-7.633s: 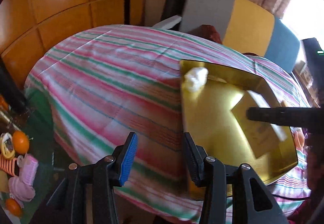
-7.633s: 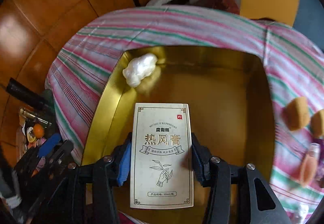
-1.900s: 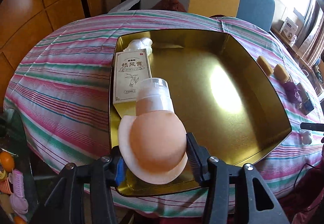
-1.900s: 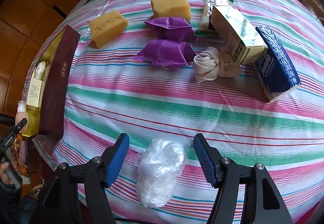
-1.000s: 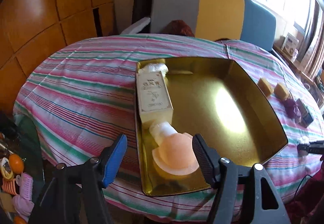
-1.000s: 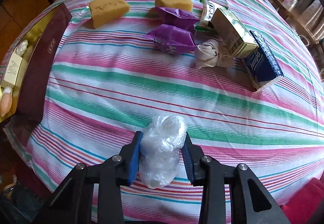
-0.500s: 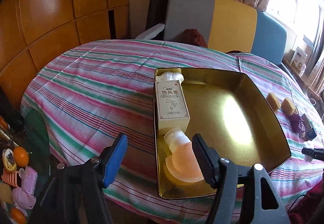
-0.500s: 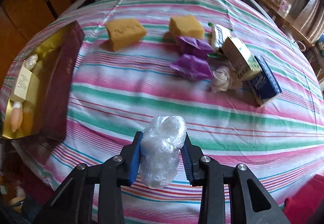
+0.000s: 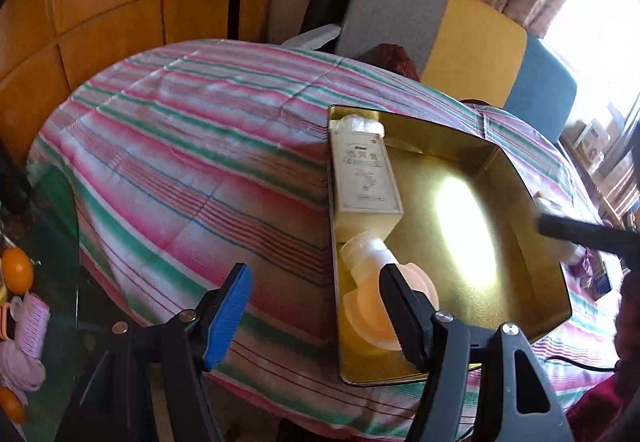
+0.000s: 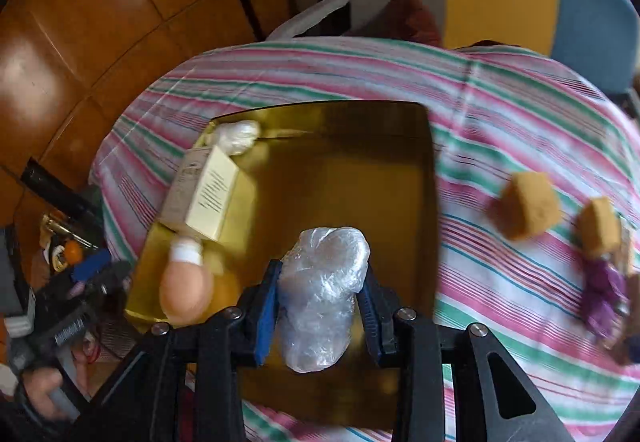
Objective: Organize objects
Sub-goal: 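Carry the wrapped bundle into the gold tray and open the right tool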
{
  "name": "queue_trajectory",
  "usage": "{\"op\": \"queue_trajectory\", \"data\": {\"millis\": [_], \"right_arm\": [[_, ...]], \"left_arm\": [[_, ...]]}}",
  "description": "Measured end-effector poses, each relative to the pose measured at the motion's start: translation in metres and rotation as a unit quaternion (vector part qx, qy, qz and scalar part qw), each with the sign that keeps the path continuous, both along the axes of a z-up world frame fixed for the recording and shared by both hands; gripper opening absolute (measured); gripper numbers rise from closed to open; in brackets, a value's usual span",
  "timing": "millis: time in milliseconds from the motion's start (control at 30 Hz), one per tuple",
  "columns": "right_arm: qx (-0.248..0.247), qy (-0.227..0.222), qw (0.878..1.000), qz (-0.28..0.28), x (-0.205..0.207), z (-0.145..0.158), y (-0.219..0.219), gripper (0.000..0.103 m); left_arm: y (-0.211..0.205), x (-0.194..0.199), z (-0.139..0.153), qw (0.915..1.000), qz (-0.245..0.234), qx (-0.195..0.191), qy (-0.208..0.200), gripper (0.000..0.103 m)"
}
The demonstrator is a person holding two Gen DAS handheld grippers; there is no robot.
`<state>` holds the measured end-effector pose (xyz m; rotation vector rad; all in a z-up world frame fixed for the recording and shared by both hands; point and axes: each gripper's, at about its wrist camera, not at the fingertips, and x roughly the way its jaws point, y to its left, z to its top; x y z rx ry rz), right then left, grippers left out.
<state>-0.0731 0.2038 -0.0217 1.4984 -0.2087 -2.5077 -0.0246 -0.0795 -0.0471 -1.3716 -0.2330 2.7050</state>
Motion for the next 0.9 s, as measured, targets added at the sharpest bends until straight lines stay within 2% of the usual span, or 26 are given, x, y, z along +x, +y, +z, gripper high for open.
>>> {"op": "queue_trajectory", "data": {"millis": [100, 267, 400, 467, 500, 600, 767, 900], "right_arm": [[-0.005, -0.018, 1.000, 0.002, -0.039, -0.015, -0.028, 0.037], [-0.023, -0.047, 0.998, -0.030, -0.099, -0.042, -0.058, 0.037], [-0.033, -0.044, 0.997, -0.049, -0.132, -0.053, -0.075, 0.040], [-0.057, -0.048, 0.995, -0.059, -0.143, -0.056, -0.076, 0.047], [-0.067, -0.051, 0.995, -0.060, -0.146, -0.056, -0.076, 0.054], [-0.077, -0.038, 0.995, -0.058, -0.140, -0.049, -0.072, 0.069], [-0.074, -0.007, 0.996, -0.049, -0.114, -0.032, -0.061, 0.070], [-0.053, 0.027, 0.997, -0.039, -0.083, -0.016, -0.053, 0.077]], "left_arm": [[-0.008, 0.001, -0.001, 1.0000, 0.003, 0.004, 0.003, 0.067], [-0.020, -0.001, -0.002, 0.9999, 0.010, 0.008, 0.005, 0.067], [-0.026, -0.004, -0.006, 0.9998, 0.013, 0.018, -0.001, 0.067], [-0.027, -0.005, -0.010, 0.9996, 0.014, 0.022, -0.009, 0.067], [-0.029, -0.006, -0.012, 0.9994, 0.015, 0.027, -0.014, 0.067], [-0.031, -0.007, -0.016, 0.9991, 0.016, 0.035, -0.018, 0.067], [-0.026, -0.006, -0.013, 0.9997, 0.012, 0.020, -0.012, 0.067], [-0.017, -0.003, -0.004, 1.0000, 0.005, 0.005, -0.004, 0.067]]}}
